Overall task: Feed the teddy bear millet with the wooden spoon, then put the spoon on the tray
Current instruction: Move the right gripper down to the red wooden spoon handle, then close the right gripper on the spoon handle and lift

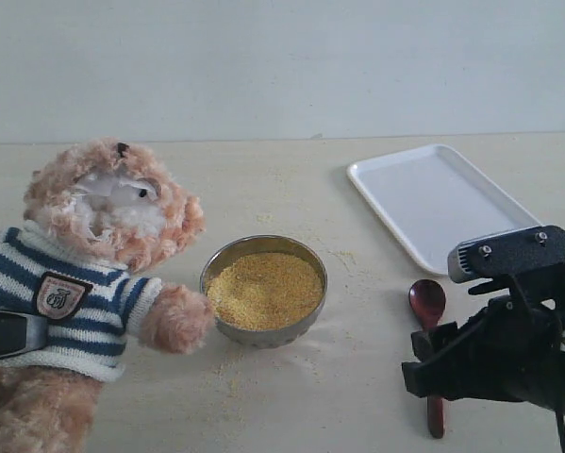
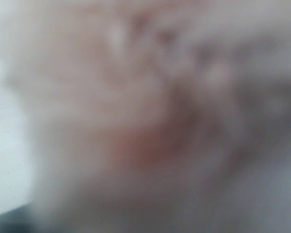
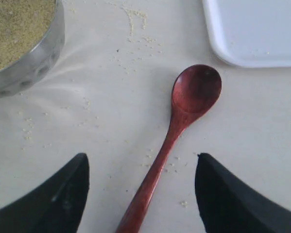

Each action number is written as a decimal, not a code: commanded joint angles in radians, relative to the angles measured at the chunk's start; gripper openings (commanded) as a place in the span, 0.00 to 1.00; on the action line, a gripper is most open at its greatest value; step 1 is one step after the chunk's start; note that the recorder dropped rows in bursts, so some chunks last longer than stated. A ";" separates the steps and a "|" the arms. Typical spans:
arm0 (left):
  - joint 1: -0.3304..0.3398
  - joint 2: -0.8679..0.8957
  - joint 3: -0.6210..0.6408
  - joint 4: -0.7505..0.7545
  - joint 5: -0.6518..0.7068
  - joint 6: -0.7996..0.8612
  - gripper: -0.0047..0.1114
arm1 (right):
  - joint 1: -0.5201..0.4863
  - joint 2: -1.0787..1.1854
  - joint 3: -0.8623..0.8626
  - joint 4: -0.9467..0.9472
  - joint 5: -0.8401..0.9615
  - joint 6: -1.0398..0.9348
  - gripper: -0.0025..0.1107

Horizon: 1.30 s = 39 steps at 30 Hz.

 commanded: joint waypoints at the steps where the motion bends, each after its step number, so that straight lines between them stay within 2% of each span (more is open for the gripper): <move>1: 0.002 -0.008 0.002 -0.021 0.012 -0.003 0.08 | 0.070 -0.001 0.041 0.060 -0.084 0.013 0.57; 2: 0.002 -0.008 0.002 -0.021 0.012 -0.003 0.08 | 0.083 -0.001 0.049 0.106 -0.105 -0.001 0.57; 4: 0.002 -0.008 0.002 -0.021 0.012 -0.003 0.08 | 0.136 -0.001 0.058 0.288 -0.144 -0.148 0.57; 7: 0.002 -0.008 0.002 -0.021 0.012 -0.003 0.08 | 0.281 -0.001 0.058 0.543 -0.274 -0.354 0.57; 9: 0.002 -0.008 0.002 -0.021 0.012 -0.003 0.08 | 0.367 -0.001 0.058 0.697 -0.389 -0.420 0.57; 11: 0.002 -0.008 0.002 -0.021 0.012 -0.003 0.08 | 0.409 -0.001 0.052 0.777 -0.434 -0.443 0.57; 15: 0.002 -0.008 0.002 -0.021 0.012 -0.003 0.08 | 0.453 0.001 0.031 0.788 -0.414 -0.453 0.57; 30: 0.002 -0.008 0.002 -0.021 0.012 -0.003 0.08 | 0.449 0.273 -0.088 0.839 -0.331 -0.485 0.57; 39: 0.002 -0.008 0.002 -0.021 0.009 -0.004 0.08 | 0.326 0.278 -0.094 0.839 -0.240 -0.426 0.57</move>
